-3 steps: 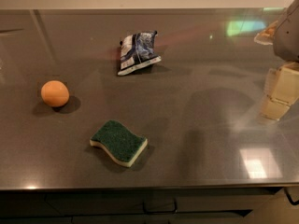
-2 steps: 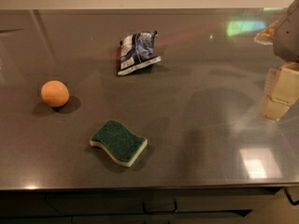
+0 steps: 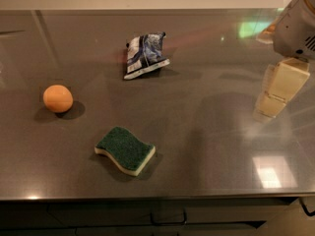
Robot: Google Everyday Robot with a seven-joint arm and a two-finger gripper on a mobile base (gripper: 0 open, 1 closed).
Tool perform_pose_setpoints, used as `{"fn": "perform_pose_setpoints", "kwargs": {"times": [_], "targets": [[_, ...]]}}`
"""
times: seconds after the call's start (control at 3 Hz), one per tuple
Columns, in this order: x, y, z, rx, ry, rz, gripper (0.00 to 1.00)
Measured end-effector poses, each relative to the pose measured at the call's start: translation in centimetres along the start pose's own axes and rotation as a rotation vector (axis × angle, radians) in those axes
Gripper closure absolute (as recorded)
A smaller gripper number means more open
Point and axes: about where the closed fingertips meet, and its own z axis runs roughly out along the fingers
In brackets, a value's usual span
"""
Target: Pick blue chip bag
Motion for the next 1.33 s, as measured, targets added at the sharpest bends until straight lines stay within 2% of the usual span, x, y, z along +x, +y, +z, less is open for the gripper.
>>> {"fn": "perform_pose_setpoints", "kwargs": {"times": [0.67,1.33], "targets": [[-4.7,-3.6,3.7,0.017,-0.119,0.043,0.0],[-9.3,-9.2,9.7,0.035,-0.202,0.145,0.0]]}}
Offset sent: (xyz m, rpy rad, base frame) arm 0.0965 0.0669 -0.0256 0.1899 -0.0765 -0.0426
